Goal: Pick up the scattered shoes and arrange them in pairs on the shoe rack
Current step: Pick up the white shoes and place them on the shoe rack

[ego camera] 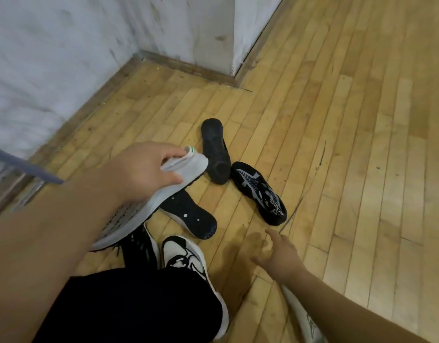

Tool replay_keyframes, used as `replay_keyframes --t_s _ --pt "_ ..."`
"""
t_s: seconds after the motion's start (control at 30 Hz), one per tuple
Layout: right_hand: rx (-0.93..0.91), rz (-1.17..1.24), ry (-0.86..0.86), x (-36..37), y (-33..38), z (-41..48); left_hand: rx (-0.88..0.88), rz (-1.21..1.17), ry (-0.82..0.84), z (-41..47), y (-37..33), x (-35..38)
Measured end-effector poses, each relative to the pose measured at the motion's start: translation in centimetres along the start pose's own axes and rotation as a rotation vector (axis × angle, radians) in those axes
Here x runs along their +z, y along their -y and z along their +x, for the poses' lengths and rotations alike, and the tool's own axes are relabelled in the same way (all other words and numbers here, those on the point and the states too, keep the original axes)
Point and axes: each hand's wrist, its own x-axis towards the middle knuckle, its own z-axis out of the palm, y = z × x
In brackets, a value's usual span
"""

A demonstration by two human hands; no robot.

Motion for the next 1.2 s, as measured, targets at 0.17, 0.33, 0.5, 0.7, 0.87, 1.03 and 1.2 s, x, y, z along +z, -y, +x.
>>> replay_keyframes --t_s 0.17,0.33,0.5,0.7,0.87,1.03,1.2 --pt "-0.265 0.04 0.049 -0.5 10.2 1.8 -0.07 0.077 -0.182 -3.4 3.9 -6.8" --pt "-0.377 -0.023 0.093 1.7 17.5 4.6 -0.162 -0.011 -0.242 -8.2 9.3 -6.2" --pt "-0.234 -0.306 0.193 6.9 18.2 7.8 -0.202 -0.067 -0.247 -9.2 12.8 -4.7" --pt "-0.21 -0.182 0.254 7.0 17.7 9.7 -0.219 -0.074 -0.151 -9.8 15.2 -3.4" --pt "0.185 0.893 0.261 3.1 18.8 9.7 -0.229 -0.112 -0.122 -8.9 16.1 -3.1" --pt "0.189 0.953 0.135 2.8 17.7 10.4 -0.201 -0.131 -0.124 -8.0 15.5 -3.2" --pt "0.128 0.944 0.056 3.2 16.8 10.6 -0.183 -0.148 -0.123 -7.8 15.2 -3.3"
